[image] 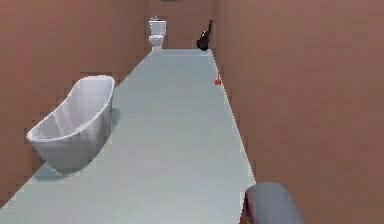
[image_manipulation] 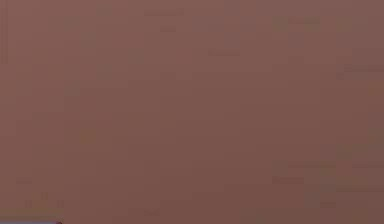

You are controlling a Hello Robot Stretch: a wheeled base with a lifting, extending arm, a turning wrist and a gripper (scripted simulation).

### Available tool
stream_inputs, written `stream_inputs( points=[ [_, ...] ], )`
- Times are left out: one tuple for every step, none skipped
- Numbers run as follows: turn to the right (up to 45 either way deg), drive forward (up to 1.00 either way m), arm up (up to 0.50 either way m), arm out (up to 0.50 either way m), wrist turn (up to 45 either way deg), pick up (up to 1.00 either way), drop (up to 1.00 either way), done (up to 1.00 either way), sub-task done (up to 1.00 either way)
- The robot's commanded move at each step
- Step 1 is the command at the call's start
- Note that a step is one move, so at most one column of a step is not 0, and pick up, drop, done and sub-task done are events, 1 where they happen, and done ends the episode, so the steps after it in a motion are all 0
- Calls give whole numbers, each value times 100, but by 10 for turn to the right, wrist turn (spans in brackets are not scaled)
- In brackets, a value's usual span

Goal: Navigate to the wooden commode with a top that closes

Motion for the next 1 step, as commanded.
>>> stream_inputs(
  points=[
    [0,100,0,0,0,0,0,0,0]
  ],
)
